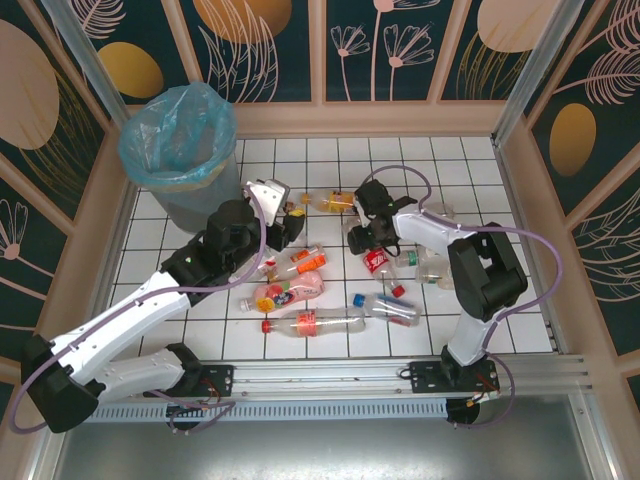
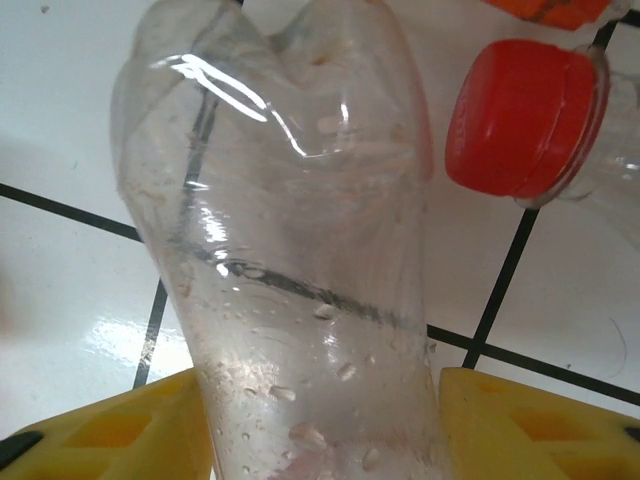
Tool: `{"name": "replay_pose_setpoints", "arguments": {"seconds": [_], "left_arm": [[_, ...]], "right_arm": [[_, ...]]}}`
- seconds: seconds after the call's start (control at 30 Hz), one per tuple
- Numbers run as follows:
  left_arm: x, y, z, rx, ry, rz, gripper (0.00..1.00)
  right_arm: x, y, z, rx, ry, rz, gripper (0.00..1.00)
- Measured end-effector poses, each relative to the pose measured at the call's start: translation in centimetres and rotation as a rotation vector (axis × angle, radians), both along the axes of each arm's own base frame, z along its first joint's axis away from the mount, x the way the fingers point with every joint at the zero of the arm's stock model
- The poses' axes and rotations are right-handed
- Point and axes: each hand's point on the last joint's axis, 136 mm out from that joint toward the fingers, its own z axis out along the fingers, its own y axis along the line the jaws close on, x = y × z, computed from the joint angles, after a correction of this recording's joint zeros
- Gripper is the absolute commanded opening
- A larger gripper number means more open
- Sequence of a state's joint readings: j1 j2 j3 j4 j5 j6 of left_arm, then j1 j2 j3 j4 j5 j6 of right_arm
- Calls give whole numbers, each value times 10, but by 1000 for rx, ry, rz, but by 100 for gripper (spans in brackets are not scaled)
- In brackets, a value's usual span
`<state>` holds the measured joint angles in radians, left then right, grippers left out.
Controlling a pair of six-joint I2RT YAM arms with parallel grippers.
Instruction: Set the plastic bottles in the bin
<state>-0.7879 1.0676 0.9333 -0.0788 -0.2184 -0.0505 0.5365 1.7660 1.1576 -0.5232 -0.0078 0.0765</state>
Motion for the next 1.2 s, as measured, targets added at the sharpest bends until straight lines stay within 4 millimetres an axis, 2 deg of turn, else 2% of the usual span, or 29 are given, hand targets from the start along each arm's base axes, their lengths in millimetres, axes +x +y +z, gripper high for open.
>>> {"name": "replay_pose_setpoints", "arguments": {"seconds": [0.13,0.23,0.33,0.43,0.53,0.6,0.7,0.8,1.03,1.2], "left_arm": [[1,1,13,57,-104,-20,64],[3,-1,22,123,-203,-49,64],[1,-7,26,221,-308,-107,63],[-9,-22,28,336,-431,-214,65],[-24,-39,12,482,-570,-355,71],[-37,-49,-9,602,-654,-458,73],[-52,-63,-42,778,-760,-596,73],[-59,-79,-60,901,-857,-686,73],[-80,-104,-60,966,-1074,-762,72],[-106,-119,-69,1001,-1174,-849,72]], "right_arm": [[5,1,7,10,-16,-4,51],[9,0,20,41,-34,-14,49],[16,-4,45,97,-77,-35,47],[21,-11,74,159,-129,-60,45],[23,-18,104,245,-171,-85,44],[22,-21,122,318,-184,-101,43],[19,-21,142,419,-178,-117,42],[12,-10,153,516,-136,-115,41],[-2,18,171,732,-7,-119,40],[-7,32,184,854,64,-119,37]]}}
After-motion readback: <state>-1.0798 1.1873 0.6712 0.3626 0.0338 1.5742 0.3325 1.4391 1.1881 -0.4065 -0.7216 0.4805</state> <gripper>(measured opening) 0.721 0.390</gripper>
